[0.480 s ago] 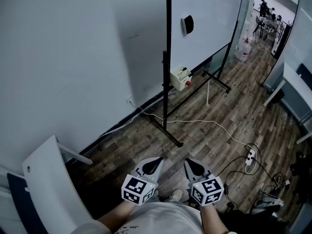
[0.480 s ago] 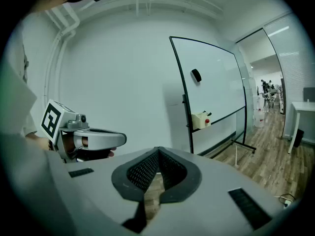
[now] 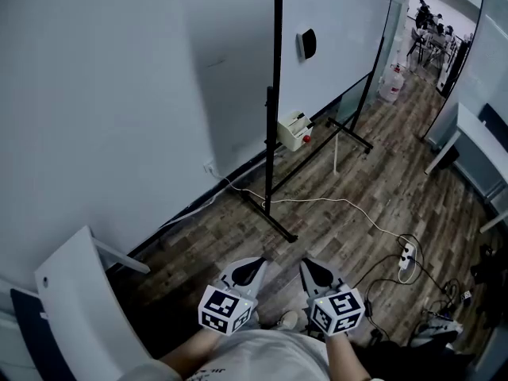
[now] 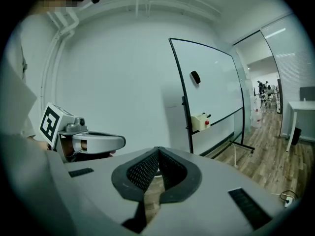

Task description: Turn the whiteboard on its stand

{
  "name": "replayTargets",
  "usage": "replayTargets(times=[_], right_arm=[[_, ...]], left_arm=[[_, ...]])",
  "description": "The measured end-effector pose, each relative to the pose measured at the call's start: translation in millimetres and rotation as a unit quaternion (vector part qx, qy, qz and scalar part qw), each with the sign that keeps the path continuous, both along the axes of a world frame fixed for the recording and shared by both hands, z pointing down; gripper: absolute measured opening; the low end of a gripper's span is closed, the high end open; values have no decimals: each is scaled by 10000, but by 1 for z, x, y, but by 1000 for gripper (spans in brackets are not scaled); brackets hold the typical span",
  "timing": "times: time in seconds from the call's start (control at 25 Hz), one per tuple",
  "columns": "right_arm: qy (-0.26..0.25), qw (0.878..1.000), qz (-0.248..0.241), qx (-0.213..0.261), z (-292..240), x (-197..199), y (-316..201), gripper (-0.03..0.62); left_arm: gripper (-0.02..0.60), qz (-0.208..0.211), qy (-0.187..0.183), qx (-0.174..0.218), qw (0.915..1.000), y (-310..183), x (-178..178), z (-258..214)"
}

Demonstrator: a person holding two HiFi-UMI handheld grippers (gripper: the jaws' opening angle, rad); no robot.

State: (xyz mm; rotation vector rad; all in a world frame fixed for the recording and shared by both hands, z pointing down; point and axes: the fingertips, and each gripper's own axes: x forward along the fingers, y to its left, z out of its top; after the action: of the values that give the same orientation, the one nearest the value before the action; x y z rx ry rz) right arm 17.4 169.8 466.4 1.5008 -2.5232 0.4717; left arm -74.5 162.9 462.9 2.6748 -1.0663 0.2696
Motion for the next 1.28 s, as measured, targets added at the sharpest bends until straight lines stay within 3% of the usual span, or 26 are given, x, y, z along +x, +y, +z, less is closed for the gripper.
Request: replayTargets(times=[0.56,0.92,1.28], right_arm=[[-166,9992,366,56,2,-40,-4,6],[-227,9992,338,-54,24,-31,-40,6],[-199,9997,99,-24,20,9,-124,6]], left_arm=[[11,244,165,159,9994,-12,-38,-4],[11,343,176,86,9992,-44,-23,14],[11,226,132,80,9996,-121,18,13]])
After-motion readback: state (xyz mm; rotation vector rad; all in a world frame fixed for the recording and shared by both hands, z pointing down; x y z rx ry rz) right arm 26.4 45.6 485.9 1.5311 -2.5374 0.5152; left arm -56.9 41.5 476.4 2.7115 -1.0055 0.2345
